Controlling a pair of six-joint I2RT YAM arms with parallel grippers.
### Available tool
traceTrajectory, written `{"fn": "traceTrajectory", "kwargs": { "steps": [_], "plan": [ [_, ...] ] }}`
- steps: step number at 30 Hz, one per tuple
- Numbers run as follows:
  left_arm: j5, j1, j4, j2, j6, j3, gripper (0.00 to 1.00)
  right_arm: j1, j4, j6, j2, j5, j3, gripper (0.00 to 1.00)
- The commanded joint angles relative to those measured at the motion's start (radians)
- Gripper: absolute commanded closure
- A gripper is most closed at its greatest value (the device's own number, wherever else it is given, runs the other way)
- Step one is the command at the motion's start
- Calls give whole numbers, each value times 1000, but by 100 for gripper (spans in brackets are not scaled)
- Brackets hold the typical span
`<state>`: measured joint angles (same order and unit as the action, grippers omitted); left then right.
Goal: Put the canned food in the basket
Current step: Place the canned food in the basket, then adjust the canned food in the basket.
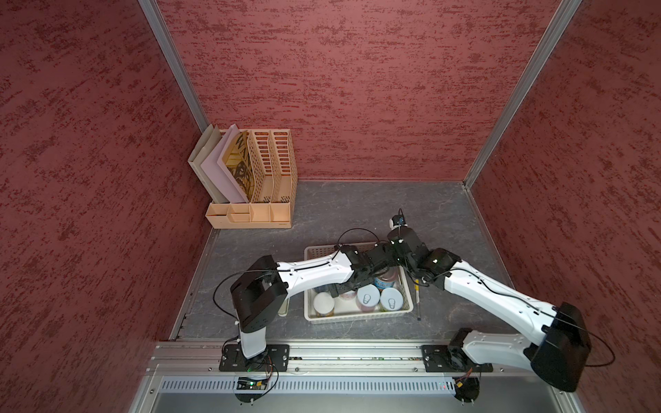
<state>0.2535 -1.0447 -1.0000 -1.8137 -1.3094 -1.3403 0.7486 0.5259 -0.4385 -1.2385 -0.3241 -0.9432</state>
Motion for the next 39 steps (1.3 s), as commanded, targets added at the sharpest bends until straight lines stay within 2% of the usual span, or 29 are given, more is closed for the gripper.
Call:
{"fn": "traceTrajectory", "kwargs": {
  "steps": [1,8,13,16,19,21,27,30,34,39],
  "plan": [
    [16,35,-37,4,39,-4,0,15,-91,0,17,92,-26,13],
    [-8,54,-36,98,144,-106,0,14,-104,22,27,100,-34,12],
    [-18,79,-69,184,184,-167,0,14,-128,58,17,160,-43,12],
    [-32,114,-62,251,208,-156,0,14,-137,81,-3,201,-58,11],
    [-97,168,-33,309,240,-111,0,14,-157,94,-11,226,-60,11],
    [-135,216,-32,345,257,-86,0,13,-175,114,-15,256,-62,11],
    [-151,388,-97,471,354,-71,0,15,-135,263,-114,403,-153,11],
    [-168,498,-103,540,419,-20,0,15,-62,339,-186,400,-215,12],
    [-212,648,-37,629,504,119,0,15,-9,396,-213,370,-231,13],
    [-351,847,62,645,569,263,0,17,43,430,-233,407,-239,14]
  ]
}}
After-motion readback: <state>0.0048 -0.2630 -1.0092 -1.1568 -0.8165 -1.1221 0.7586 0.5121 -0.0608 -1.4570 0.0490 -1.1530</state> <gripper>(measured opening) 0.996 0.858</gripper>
